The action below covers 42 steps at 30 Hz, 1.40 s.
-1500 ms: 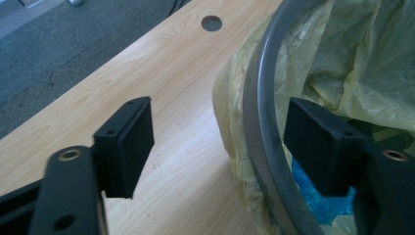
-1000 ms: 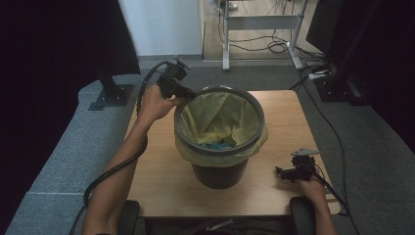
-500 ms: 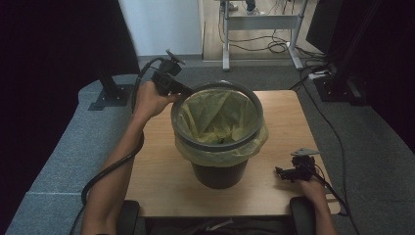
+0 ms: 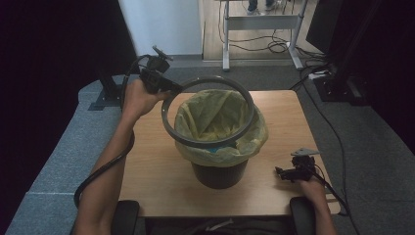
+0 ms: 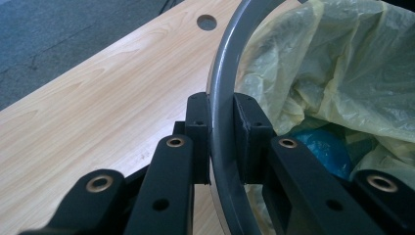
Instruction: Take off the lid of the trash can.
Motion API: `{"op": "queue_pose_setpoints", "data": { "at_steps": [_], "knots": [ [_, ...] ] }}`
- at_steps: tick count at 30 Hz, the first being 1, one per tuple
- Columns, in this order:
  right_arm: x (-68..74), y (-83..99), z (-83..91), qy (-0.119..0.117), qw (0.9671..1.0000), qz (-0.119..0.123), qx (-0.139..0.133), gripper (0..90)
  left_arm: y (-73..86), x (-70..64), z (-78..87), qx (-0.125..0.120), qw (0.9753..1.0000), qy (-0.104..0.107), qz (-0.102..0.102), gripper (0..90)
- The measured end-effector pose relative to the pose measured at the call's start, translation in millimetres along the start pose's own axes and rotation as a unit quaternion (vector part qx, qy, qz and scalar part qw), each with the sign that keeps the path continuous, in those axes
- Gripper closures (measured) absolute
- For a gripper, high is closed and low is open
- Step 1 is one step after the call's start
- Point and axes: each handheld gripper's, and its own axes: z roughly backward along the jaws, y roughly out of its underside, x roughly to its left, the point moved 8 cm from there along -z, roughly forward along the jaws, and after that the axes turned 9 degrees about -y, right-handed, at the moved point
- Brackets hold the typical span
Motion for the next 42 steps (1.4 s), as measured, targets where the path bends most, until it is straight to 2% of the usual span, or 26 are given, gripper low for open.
{"op": "queue_pose_setpoints", "data": {
  "at_steps": [9, 25, 34, 42],
  "knots": [
    [0.1, 0.0, 0.0, 0.0, 1.0, 0.0, 0.0, 0.0, 10.7, 17.8, 12.3, 0.001, 0.9997, -0.012, 0.019, 78.2],
    [0.2, 0.1, 0.1, 0.0, 1.0, 0.0, 0.0, 0.0, 42.2, 54.6, 31.1, -0.001, 0.9977, -0.033, 0.058, 78.1],
    [0.3, 0.1, 0.0, 0.0, 1.0, 0.0, 0.0, 0.0, 63.4, 79.9, 43.9, -0.003, 0.995, -0.05, 0.086, 78.1],
    [0.3, 0.1, 0.1, 0.0, 1.0, 0.0, 0.0, 0.0, 78.1, 95.0, 51.4, -0.005, 0.9928, -0.059, 0.104, 78.1]
  ]
}}
